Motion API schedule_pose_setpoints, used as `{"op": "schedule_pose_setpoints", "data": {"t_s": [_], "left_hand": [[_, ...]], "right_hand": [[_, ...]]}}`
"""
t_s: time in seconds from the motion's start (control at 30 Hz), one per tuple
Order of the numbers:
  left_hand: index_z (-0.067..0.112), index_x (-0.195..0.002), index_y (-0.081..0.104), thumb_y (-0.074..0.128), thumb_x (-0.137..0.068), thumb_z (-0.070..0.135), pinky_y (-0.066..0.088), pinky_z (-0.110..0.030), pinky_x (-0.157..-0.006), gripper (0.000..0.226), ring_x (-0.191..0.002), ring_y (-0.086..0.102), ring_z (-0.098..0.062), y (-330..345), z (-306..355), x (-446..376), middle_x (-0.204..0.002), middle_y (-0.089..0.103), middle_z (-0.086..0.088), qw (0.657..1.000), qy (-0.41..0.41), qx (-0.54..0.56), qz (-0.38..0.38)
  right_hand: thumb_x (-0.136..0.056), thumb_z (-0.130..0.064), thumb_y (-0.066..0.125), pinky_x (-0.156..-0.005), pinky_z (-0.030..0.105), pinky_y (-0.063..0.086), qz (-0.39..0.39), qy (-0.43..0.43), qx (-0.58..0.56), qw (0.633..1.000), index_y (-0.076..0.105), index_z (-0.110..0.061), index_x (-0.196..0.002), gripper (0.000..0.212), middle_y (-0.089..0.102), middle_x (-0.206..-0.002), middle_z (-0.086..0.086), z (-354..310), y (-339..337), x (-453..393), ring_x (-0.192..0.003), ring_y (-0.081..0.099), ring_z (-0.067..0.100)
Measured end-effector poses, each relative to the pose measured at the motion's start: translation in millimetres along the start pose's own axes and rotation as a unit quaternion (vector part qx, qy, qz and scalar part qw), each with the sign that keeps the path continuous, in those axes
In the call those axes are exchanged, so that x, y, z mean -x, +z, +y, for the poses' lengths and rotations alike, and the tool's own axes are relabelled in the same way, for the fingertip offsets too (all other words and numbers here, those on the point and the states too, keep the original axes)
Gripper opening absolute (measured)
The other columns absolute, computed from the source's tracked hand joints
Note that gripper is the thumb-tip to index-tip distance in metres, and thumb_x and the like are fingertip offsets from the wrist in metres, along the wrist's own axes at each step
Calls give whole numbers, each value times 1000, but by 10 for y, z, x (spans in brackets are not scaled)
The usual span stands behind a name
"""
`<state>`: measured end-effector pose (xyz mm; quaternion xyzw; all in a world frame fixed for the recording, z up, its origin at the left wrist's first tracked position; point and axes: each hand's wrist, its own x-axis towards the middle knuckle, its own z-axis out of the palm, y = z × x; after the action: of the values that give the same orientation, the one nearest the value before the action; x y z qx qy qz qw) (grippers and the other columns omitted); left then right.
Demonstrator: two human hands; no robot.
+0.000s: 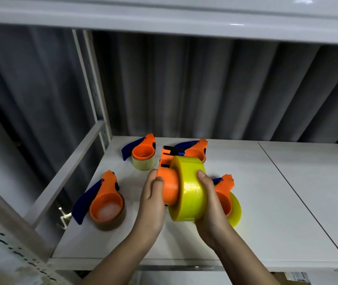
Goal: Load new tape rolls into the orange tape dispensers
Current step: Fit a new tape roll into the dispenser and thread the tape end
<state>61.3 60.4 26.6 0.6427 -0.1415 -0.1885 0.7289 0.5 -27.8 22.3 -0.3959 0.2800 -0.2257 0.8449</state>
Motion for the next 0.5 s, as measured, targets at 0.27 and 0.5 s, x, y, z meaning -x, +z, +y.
{"op": "schedule_pose_setpoints", "data": {"t_s": [0.27, 0.5], "left_hand": [[23, -121, 59, 29, -100, 30, 52, -14, -59, 37, -85, 70, -4, 52, 18, 12, -105, 71, 2, 993, -1, 115, -21], [33, -127, 51, 52, -72, 52, 52, -14, -75, 58, -98, 63, 3, -23, -4, 109, -114, 63, 15, 996, 55, -17, -73]], "right_hand": [[-94, -28, 50, -68, 27, 51, -99, -1, 31, 995, 59, -26, -89, 10, 72, -64, -7, -40, 216, 131, -60, 69, 5], [-93, -31, 49, -56, 18, 55, -130, -4, 23, 991, 72, -18, -76, 32, 71, -69, -1, 26, 181, 133, -62, 68, 9]]}}
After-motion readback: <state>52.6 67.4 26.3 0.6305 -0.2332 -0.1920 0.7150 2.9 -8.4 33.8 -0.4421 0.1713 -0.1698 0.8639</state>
